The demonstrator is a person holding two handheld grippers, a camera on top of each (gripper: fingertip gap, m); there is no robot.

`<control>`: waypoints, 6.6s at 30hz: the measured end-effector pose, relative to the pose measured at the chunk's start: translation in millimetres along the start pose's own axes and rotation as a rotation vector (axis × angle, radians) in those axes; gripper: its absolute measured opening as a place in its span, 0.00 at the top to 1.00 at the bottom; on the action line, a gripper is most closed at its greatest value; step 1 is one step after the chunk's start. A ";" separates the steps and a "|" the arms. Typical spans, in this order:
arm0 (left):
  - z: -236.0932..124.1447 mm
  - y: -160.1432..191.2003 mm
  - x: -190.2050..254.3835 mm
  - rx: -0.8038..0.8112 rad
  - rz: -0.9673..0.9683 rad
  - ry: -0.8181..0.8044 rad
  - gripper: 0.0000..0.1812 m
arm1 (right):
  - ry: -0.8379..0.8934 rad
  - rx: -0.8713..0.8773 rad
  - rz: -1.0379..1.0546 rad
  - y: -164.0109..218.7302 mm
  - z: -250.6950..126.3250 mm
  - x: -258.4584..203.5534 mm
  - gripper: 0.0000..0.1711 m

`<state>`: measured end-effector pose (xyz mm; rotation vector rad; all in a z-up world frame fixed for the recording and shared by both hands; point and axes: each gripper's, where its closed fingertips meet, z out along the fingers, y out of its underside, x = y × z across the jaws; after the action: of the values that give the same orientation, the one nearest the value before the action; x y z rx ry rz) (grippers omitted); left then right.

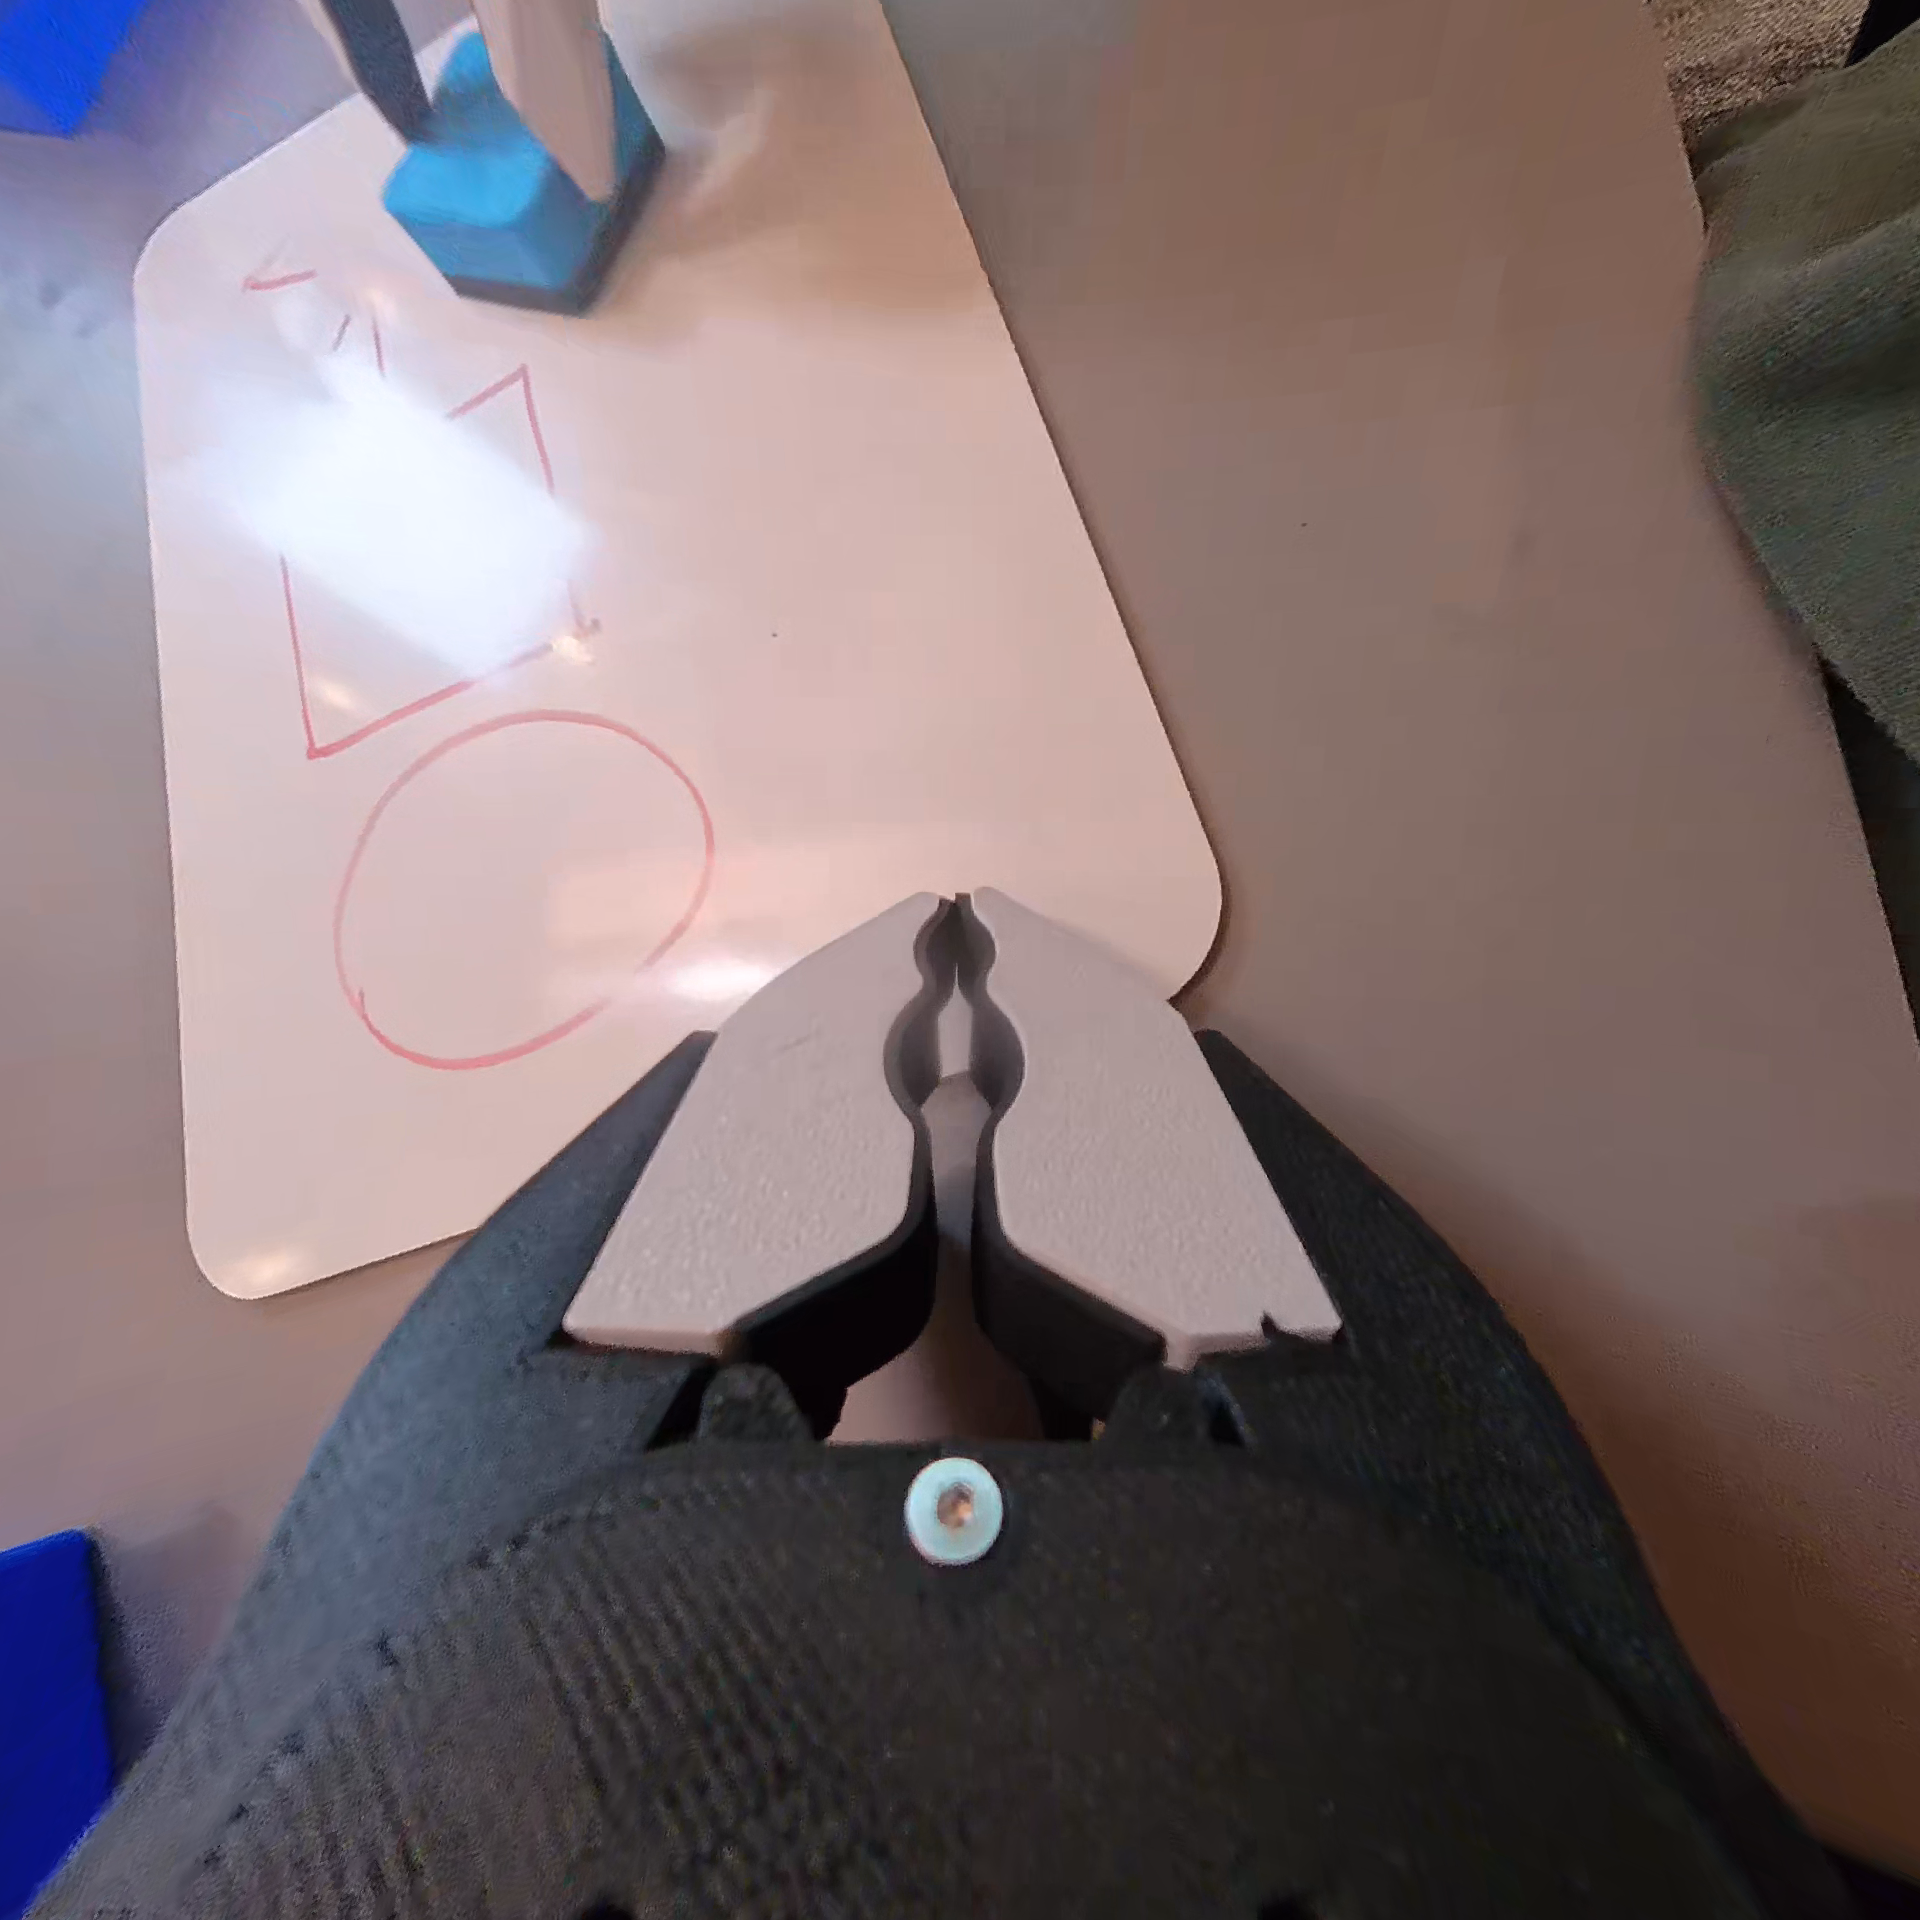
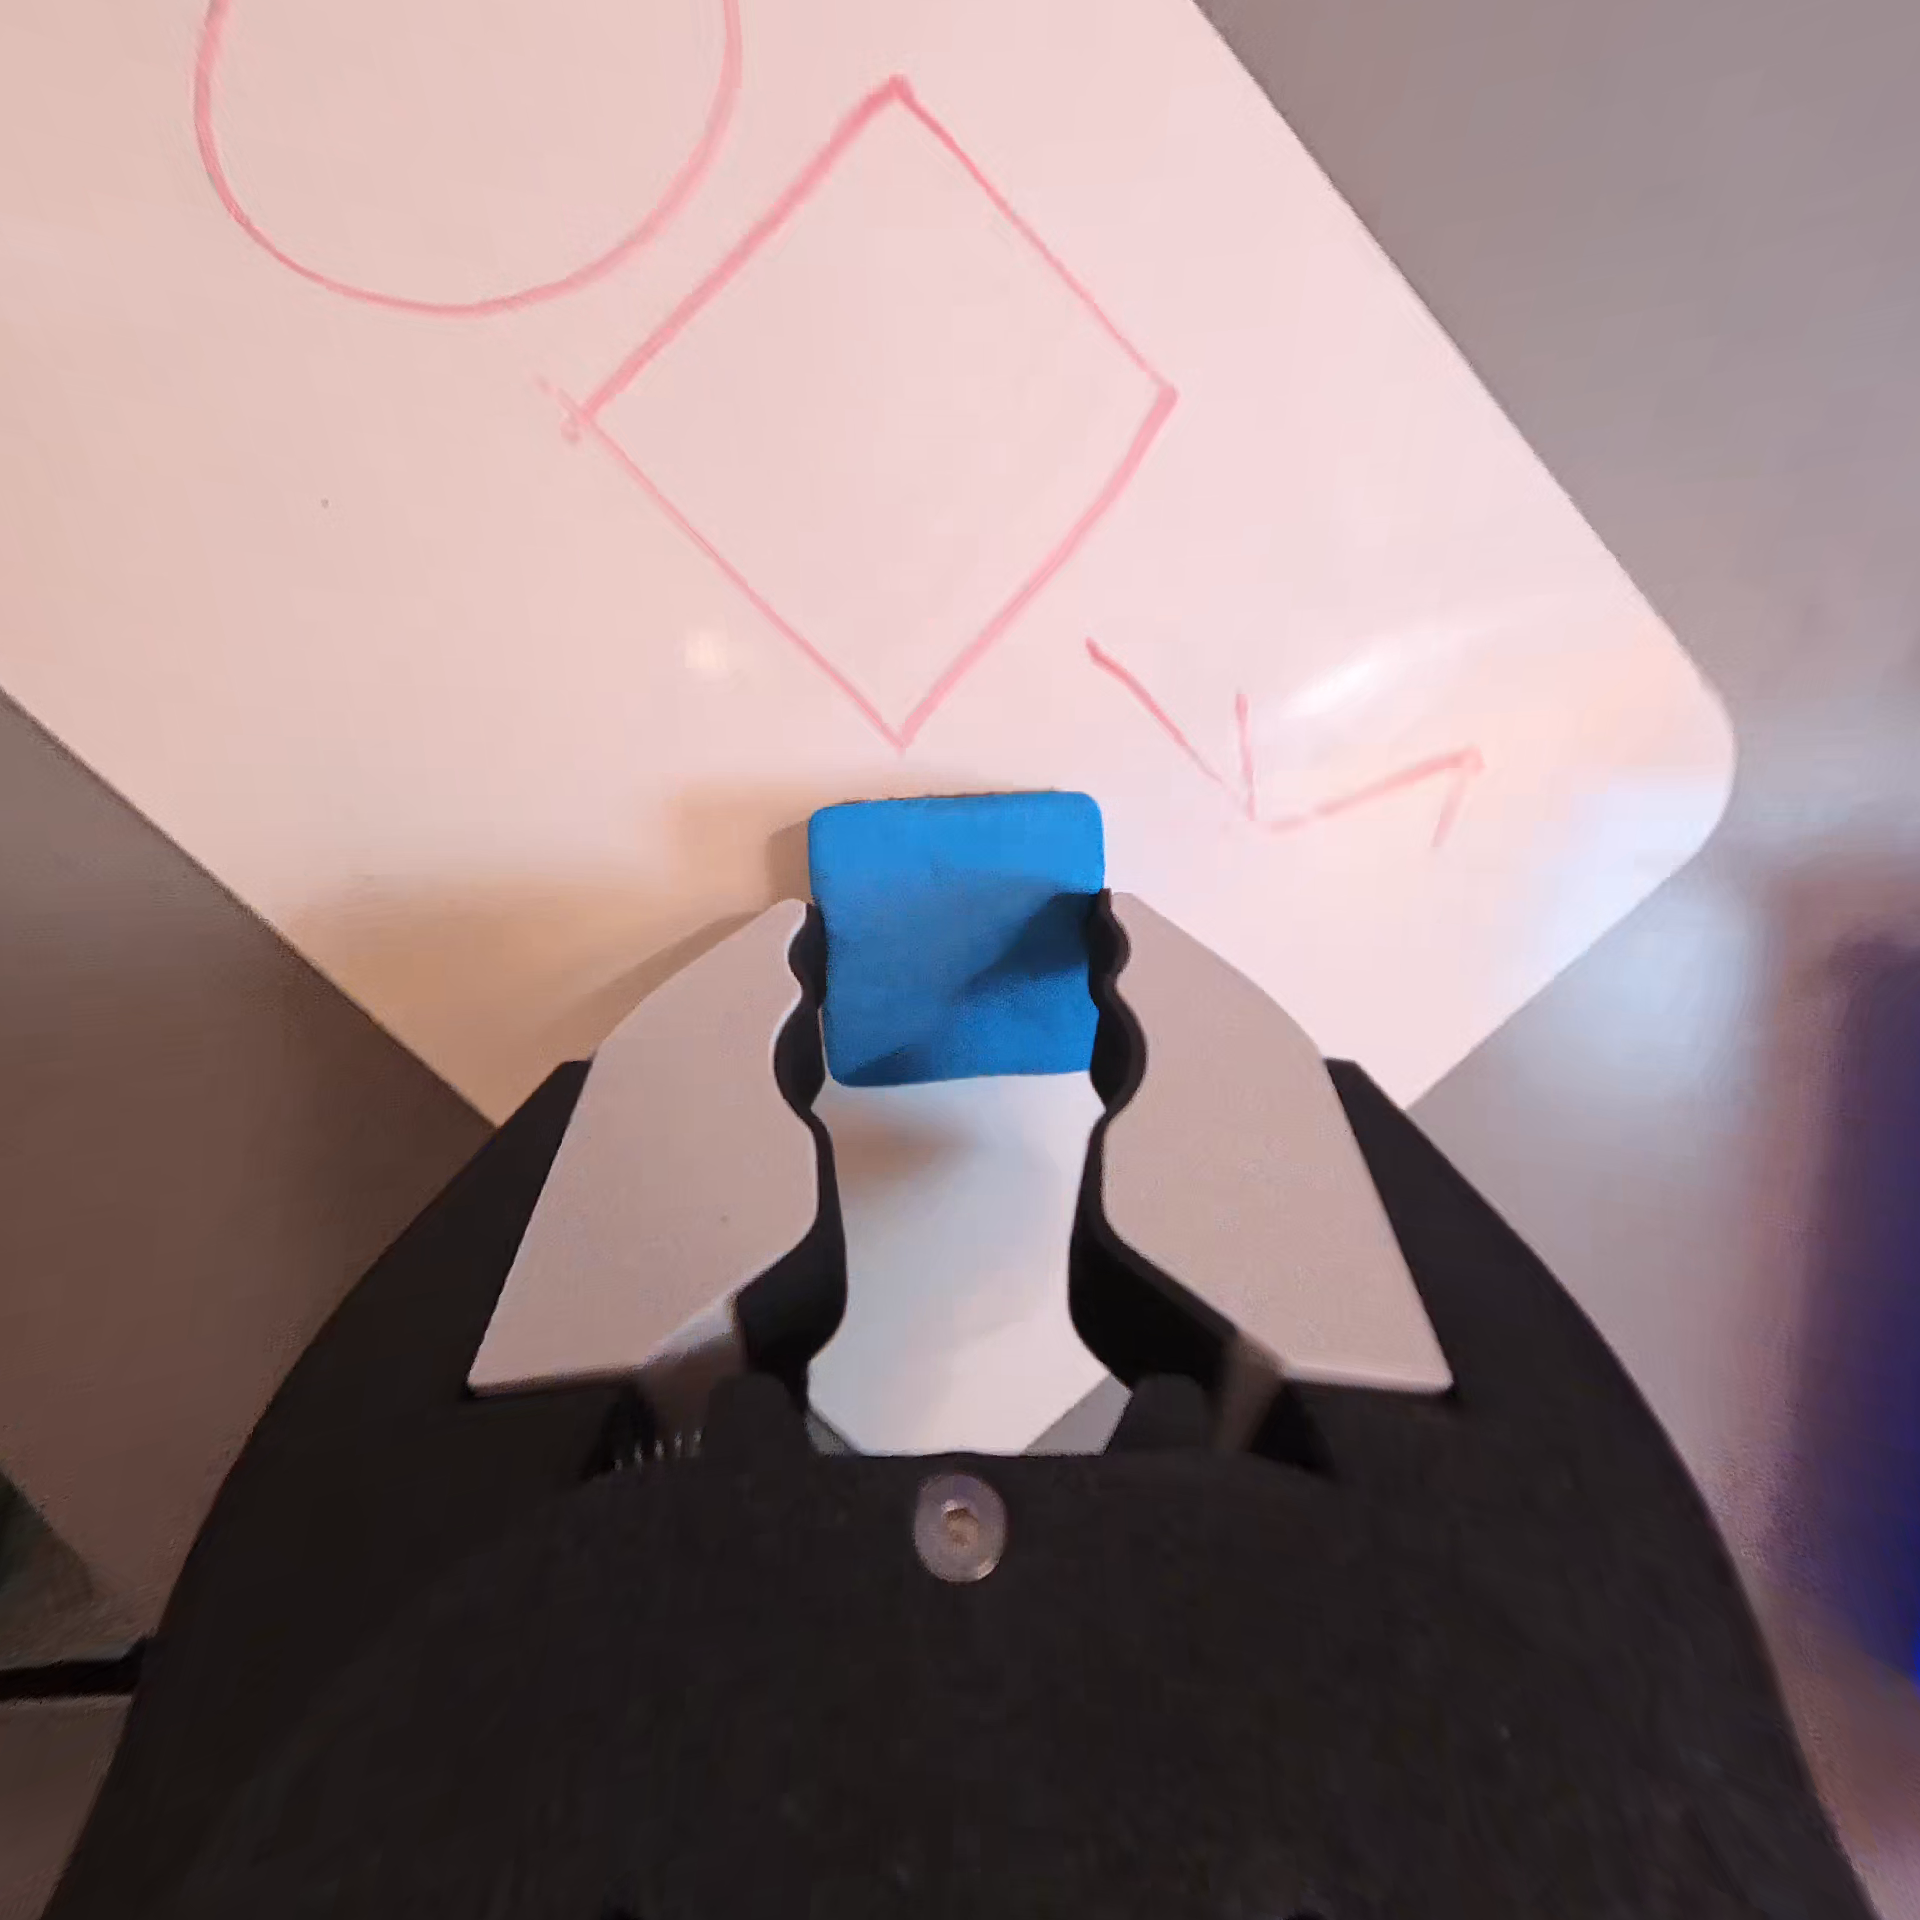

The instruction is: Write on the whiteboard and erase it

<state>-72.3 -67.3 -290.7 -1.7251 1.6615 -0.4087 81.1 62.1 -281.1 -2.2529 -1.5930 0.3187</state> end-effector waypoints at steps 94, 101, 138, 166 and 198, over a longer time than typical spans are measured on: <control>-7.0 6.4 3.0 0.018 0.053 0.001 1.00 | -0.227 -0.107 -0.466 -46.9 19.6 -68.3 0.71; -6.8 6.2 3.3 0.017 0.040 0.006 1.00 | -0.140 0.006 -0.335 -103.0 47.5 -19.0 0.72; -5.0 5.0 2.8 0.009 0.030 0.003 1.00 | -0.249 -0.050 -0.609 -109.2 46.7 -136.8 0.71; -5.0 4.3 4.7 0.003 0.032 -0.005 1.00 | -0.164 0.008 -0.466 -121.7 54.5 -82.8 0.71; -18.1 -58.6 -94.8 0.339 -0.342 -0.234 0.91 | 0.545 0.290 -0.238 -63.5 -6.6 70.1 0.71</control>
<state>-52.8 15.5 -216.5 -1.7210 1.0640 -0.5852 52.9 146.0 -246.9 -1.7149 -1.3904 -0.1181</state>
